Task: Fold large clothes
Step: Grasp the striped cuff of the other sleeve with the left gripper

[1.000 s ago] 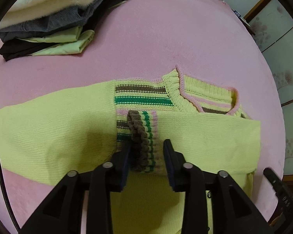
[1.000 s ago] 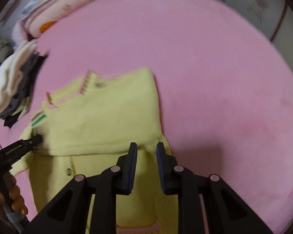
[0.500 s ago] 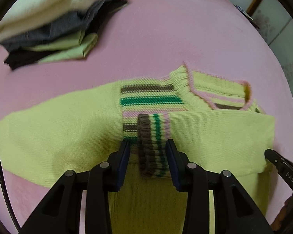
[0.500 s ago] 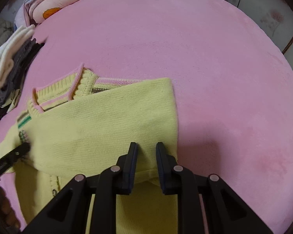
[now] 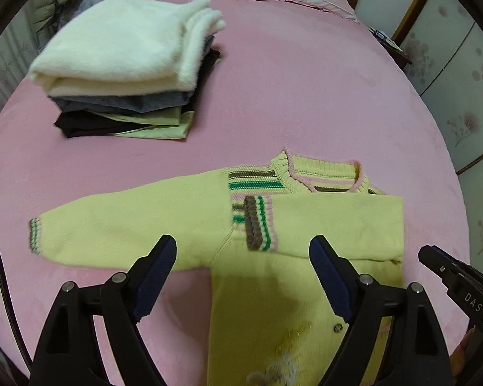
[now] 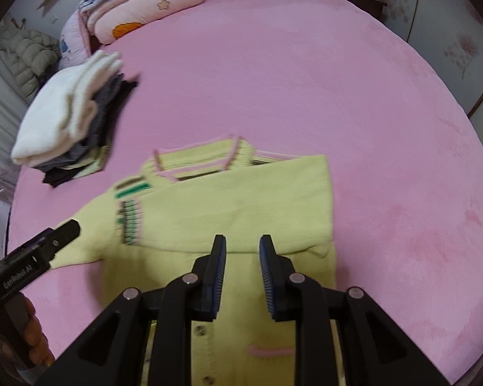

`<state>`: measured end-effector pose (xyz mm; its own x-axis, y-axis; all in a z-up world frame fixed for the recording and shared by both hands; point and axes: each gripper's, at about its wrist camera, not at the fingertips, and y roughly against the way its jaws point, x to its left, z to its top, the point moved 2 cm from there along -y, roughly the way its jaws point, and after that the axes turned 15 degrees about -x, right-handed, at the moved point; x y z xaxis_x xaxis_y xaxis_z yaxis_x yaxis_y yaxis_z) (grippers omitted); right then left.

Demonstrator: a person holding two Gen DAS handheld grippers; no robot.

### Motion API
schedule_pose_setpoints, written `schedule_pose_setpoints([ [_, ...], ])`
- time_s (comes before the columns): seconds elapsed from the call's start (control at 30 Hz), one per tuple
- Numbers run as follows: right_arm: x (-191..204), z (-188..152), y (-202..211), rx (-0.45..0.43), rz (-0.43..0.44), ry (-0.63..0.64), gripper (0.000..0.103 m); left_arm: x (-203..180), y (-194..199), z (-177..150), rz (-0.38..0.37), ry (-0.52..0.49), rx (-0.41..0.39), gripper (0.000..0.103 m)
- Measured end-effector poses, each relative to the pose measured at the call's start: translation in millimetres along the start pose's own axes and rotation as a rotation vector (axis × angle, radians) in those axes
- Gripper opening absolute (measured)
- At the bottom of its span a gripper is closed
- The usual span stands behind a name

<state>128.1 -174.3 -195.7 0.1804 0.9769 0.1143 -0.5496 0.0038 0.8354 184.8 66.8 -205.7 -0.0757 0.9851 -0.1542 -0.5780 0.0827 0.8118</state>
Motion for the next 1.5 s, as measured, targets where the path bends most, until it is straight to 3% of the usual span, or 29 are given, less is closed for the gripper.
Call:
schedule_pose_setpoints([
  [0.3,64,-4,37,0.006,0.084,0.08,0.027,45,66,-8,-0.005,0.12,-0.051,0.084],
  [0.53,117,-23,40,0.033,0.168,0.133,0.027,88,85,-20,0.029,0.153,-0.053,0.084],
  [0.63,138,-32,30,0.049,0.2,0.142,0.027,111,77,-31,0.057,0.192,-0.008,0.084],
  [0.73,156,-39,22,0.053,0.223,0.15,0.027,135,73,-45,0.084,0.237,-0.016,0.084],
  [0.97,192,-48,6,0.064,0.245,0.195,0.027,220,50,-83,0.1,0.521,0.037,0.084],
  [1.1,204,-52,-5,0.079,0.254,0.211,0.027,259,33,-99,0.142,0.609,0.048,0.084],
  [1.37,222,-61,-31,0.126,0.257,0.235,0.027,319,-28,-124,0.159,0.808,0.011,0.082],
  [1.43,226,-63,-33,0.131,0.261,0.245,0.027,322,-32,-124,0.18,0.84,-0.029,0.082],
  [1.47,227,-64,-34,0.134,0.262,0.249,0.027,320,-33,-123,0.198,0.832,-0.042,0.08],
  [1.5,228,-65,-35,0.136,0.262,0.251,0.027,319,-33,-121,0.215,0.815,-0.047,0.071],
])
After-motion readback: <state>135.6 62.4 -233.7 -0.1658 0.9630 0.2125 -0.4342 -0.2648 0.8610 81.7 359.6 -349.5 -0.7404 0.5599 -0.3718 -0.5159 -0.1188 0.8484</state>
